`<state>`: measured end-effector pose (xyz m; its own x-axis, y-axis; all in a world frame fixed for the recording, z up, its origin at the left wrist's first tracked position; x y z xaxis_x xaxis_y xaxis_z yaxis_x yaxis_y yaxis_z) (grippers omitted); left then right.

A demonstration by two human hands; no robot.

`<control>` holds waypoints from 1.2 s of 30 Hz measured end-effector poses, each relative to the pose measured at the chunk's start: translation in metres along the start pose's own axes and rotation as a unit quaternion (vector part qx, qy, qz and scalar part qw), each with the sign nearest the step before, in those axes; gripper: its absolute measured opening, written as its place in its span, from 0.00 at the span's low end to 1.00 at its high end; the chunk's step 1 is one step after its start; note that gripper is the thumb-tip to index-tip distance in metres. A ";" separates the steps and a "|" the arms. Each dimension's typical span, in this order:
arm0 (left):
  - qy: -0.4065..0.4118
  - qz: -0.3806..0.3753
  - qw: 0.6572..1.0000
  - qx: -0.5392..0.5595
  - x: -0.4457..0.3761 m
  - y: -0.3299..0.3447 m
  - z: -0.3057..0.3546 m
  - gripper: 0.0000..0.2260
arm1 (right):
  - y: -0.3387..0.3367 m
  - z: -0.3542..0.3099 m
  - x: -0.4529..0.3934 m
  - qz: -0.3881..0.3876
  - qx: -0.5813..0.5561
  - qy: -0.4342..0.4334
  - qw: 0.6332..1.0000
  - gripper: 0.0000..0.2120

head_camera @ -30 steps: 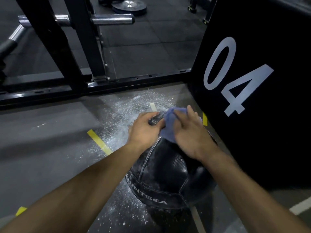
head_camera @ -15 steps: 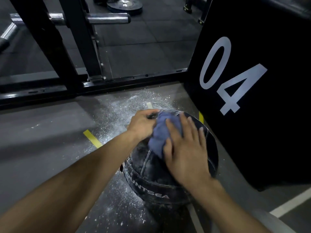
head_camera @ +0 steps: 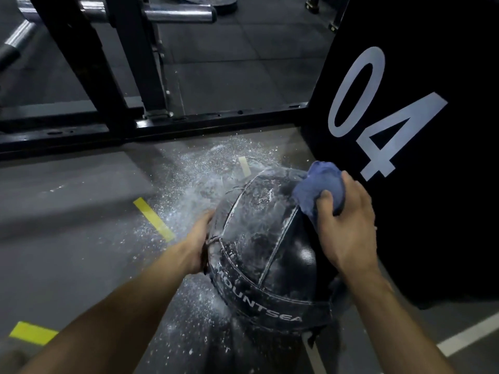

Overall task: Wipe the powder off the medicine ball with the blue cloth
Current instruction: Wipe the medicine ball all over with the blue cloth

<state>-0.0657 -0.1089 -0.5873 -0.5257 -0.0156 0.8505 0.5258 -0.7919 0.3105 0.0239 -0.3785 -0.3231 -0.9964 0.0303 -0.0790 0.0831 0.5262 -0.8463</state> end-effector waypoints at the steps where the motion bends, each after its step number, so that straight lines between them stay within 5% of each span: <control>1: -0.002 -0.008 1.000 0.018 -0.009 0.000 -0.009 0.53 | -0.003 0.007 0.002 0.007 -0.016 0.009 1.000 0.40; 4: 0.023 -0.011 0.999 0.037 0.005 0.014 -0.015 0.53 | -0.014 0.019 0.010 0.016 -0.047 -0.008 0.999 0.36; 12: 0.141 -0.011 0.990 -0.008 0.100 0.002 0.053 0.31 | 0.016 0.026 0.019 -0.005 -0.187 -0.023 0.982 0.30; 21: 0.184 0.074 0.980 -0.006 0.114 -0.064 0.074 0.40 | 0.074 -0.040 -0.002 -0.068 -0.188 -0.116 0.973 0.28; 24: 0.333 0.180 0.916 -0.135 0.140 -0.062 0.108 0.31 | 0.067 -0.041 -0.008 -0.036 -0.146 -0.121 0.981 0.32; 27: 0.455 0.168 0.835 -0.261 0.167 -0.022 0.133 0.30 | 0.068 -0.048 -0.016 -0.066 -0.141 -0.125 0.980 0.33; 33: 0.540 0.131 0.728 -0.402 0.175 0.025 0.152 0.32 | 0.075 -0.044 -0.041 -0.081 -0.147 -0.093 0.981 0.22; 36: 0.524 0.136 0.716 -0.441 0.165 0.054 0.171 0.32 | 0.081 -0.038 -0.072 -0.100 -0.145 -0.081 0.981 0.16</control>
<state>-0.0093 -0.0501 -0.3579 -0.9401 -0.3263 -0.0992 0.3200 -0.7433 -0.5874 0.1015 -0.3058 -0.3665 -0.9746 -0.2218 -0.0295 -0.1454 0.7278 -0.6702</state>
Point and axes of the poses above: each hand's wrist, its own x-axis away from the middle knuckle, its own y-axis out of the palm, z = x × y, the point moved 10 cm from there along -x, towards the middle knuckle, and after that the axes turned 10 degrees about x, right-handed, at the moved point
